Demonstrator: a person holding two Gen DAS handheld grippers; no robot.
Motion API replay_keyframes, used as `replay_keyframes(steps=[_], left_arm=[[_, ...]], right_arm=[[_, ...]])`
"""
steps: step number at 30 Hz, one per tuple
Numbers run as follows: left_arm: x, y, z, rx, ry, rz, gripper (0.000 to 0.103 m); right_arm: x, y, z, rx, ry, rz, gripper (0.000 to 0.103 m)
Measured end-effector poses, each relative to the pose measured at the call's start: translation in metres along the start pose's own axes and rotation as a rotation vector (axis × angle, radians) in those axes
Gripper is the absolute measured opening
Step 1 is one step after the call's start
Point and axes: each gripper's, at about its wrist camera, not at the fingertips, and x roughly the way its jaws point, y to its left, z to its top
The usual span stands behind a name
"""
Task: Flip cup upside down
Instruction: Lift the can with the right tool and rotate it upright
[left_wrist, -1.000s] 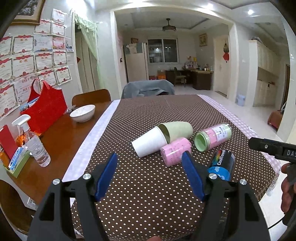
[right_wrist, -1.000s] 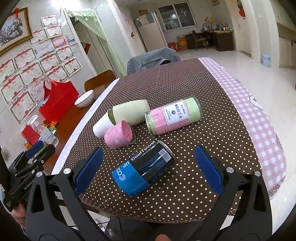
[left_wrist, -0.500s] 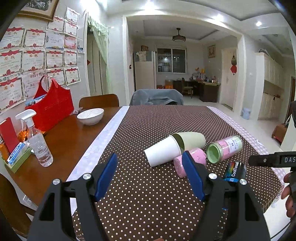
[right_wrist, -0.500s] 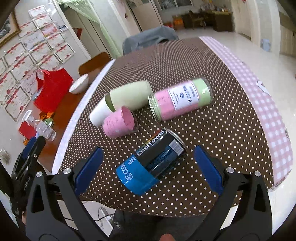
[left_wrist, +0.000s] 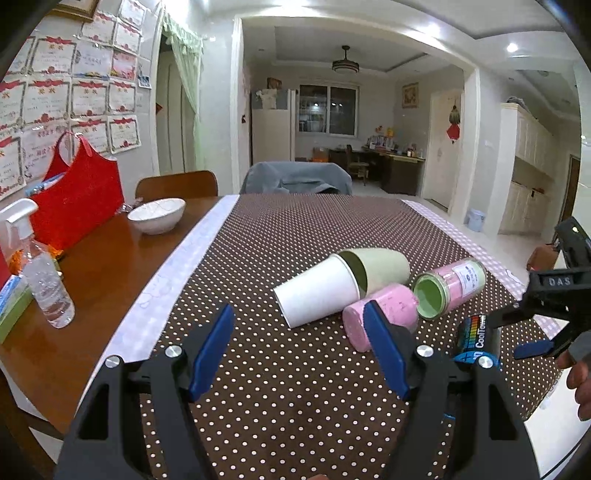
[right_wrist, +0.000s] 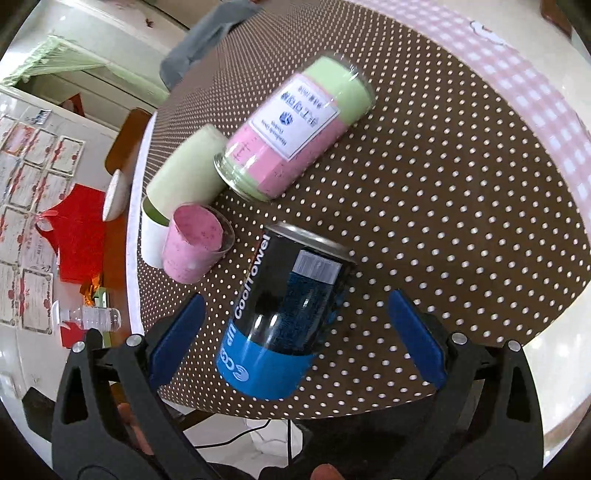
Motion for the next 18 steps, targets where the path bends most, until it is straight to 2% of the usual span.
replay_keyframes(steps=[5,11,14,16,18], left_arm=[[0.009,0.008,-0.002,-0.015,0.02,-0.027,0.071],[0.02,0.022,-0.006,-0.05,0.053,-0.024,0.071],[0.024,0.027,-0.008,-0.061,0.068,-0.019,0.071],[0.025,0.027,-0.01,-0.062,0.075,-0.016,0.071],[0.023,0.026,-0.012,-0.061,0.081,-0.011,0.071]], right_arm=[[0.017,0.011,0.003,0.05,0.031,-0.042,0.097],[0.033,0.014,0.014,0.107,0.059,-0.089,0.096],[0.046,0.011,0.018,0.135,0.107,-0.099,0.085],[0.047,0.014,0.02,0.119,0.107,-0.112,0.069],[0.045,0.017,0.021,0.109,0.113,-0.095,0.069]])
